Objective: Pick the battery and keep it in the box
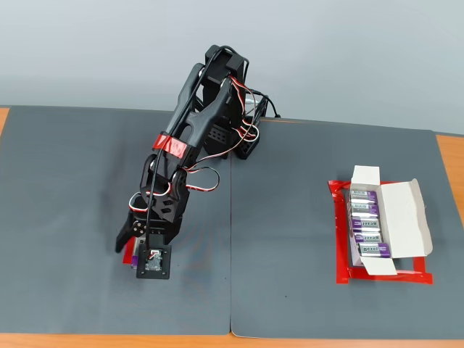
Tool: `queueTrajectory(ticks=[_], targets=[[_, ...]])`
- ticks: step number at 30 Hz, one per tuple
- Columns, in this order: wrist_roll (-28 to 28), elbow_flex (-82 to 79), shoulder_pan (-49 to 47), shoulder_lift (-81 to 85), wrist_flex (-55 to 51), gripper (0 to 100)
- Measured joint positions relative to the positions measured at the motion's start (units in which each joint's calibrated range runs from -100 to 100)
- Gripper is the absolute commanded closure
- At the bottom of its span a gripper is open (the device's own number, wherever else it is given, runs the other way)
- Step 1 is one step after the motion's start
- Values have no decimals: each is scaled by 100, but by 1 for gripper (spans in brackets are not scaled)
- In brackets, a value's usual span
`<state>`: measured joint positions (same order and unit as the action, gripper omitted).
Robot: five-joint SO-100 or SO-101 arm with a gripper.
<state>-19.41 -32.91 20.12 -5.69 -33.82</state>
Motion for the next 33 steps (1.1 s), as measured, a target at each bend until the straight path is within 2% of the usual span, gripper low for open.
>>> queueTrajectory(ticks=[4,30,33], targets=[[0,0,0,0,0,84],[0,0,59,0,0,84],[0,0,59,0,0,86]])
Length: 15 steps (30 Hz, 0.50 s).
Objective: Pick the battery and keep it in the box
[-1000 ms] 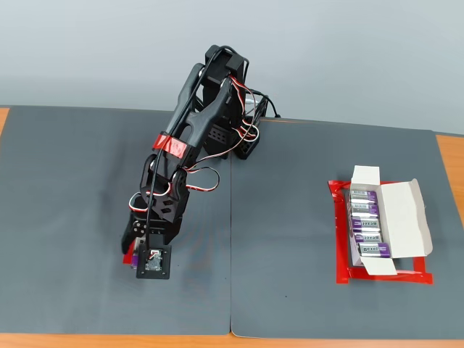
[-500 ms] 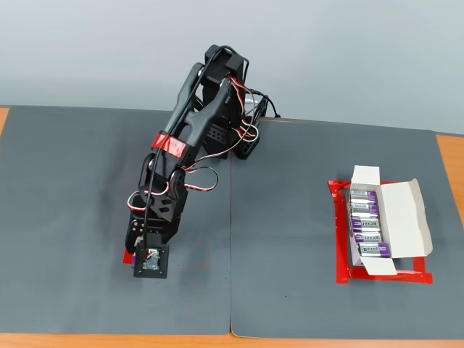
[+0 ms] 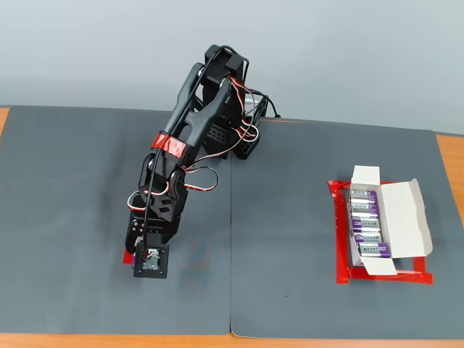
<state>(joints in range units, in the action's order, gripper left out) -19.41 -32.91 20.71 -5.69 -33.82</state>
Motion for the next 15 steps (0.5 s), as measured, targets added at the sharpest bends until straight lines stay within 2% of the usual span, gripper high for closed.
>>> queueTrajectory(ticks=[4,15], targets=[[0,0,15,0,0,92],[0,0,15,0,0,93]])
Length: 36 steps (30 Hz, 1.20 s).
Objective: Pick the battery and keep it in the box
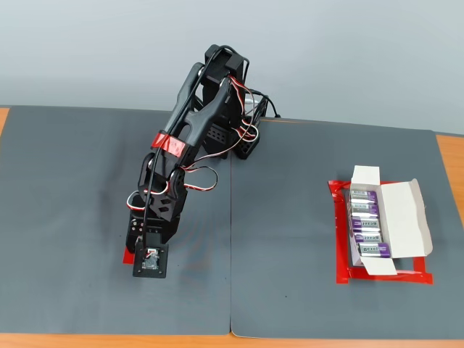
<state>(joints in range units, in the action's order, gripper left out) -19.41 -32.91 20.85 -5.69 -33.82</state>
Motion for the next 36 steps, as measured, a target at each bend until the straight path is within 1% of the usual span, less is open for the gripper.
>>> queueTrajectory(ticks=[4,17,25,29,36], targets=[[15,0,0,0,0,93],[552,-9,-59,110,0,93],[791,-9,-295,824,-17,93],[801,-9,-413,1240,-17,93],[801,-18,-921,1920,-17,93]])
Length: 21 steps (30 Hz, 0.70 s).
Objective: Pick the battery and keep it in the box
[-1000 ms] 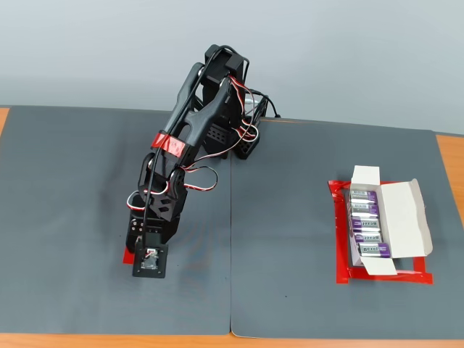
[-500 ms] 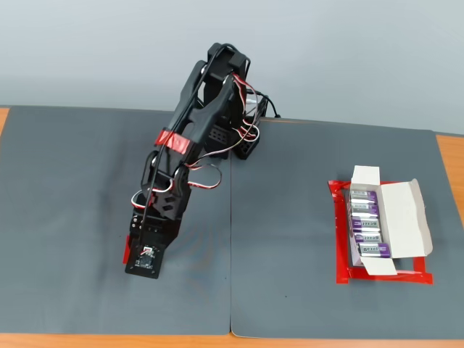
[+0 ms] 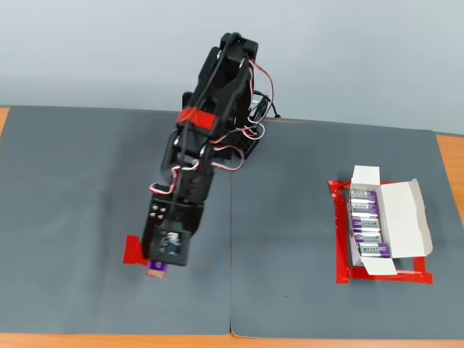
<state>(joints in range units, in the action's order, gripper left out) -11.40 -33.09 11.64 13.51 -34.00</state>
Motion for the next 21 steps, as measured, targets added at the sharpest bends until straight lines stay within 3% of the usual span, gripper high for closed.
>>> queueTrajectory(ticks=[11,21], targets=[[0,0,-1245,467,-9,93],[0,907,-2778,476,-1180,93]])
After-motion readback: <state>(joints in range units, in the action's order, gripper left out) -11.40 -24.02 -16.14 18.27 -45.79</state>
